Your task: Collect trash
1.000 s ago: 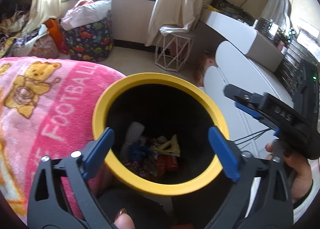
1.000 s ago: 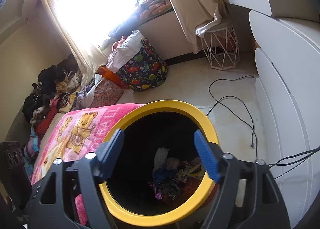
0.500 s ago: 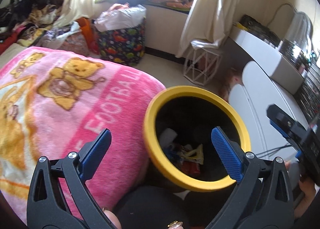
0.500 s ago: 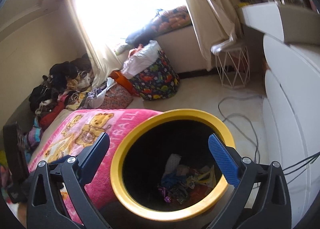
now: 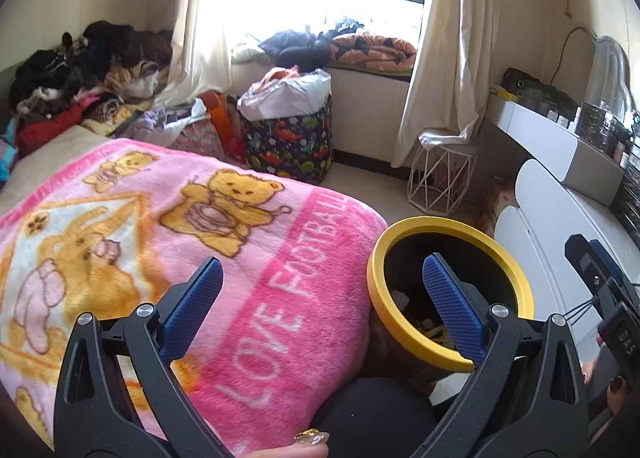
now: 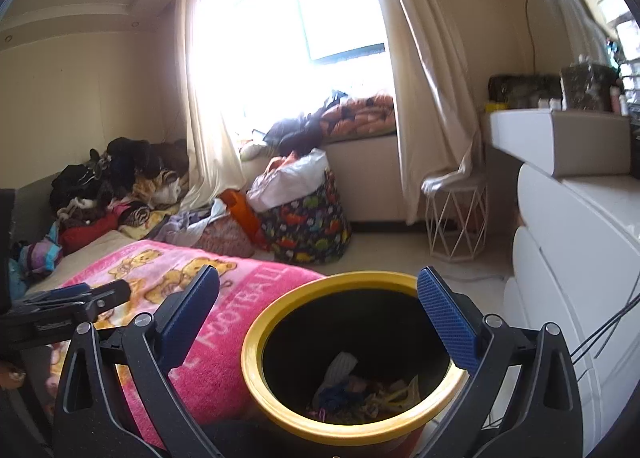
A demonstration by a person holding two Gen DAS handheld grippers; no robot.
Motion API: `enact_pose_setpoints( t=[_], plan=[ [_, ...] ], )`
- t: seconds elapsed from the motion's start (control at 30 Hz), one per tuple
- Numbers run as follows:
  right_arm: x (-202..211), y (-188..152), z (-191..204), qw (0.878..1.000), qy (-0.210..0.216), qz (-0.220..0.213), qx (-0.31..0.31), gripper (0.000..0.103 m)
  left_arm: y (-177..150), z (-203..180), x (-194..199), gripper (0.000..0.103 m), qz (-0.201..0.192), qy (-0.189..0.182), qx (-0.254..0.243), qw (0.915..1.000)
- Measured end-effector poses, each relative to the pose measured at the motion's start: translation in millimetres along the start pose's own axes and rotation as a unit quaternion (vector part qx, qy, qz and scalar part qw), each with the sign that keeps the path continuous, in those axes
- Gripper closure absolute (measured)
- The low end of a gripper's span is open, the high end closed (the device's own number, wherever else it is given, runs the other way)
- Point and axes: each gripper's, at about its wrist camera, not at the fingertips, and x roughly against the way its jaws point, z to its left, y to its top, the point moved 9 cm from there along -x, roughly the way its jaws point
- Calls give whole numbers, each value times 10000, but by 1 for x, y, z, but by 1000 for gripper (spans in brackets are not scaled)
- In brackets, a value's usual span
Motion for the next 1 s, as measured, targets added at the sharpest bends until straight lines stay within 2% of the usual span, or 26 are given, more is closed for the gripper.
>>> enact_pose_setpoints(
  t=[0.13, 0.3, 1.0],
  plan=[
    [5, -2, 4, 9999, -17, -125, 95, 7, 0, 5, 11, 11, -166, 44, 53, 9998],
    [0, -4, 3, 9999, -29, -62, 100, 7, -1, 3, 15, 11, -236, 66, 32, 9997],
    [1, -6, -3, 9999, -90, -97, 108, 7, -1, 0, 18, 11, -302, 56, -27, 9995]
  ],
)
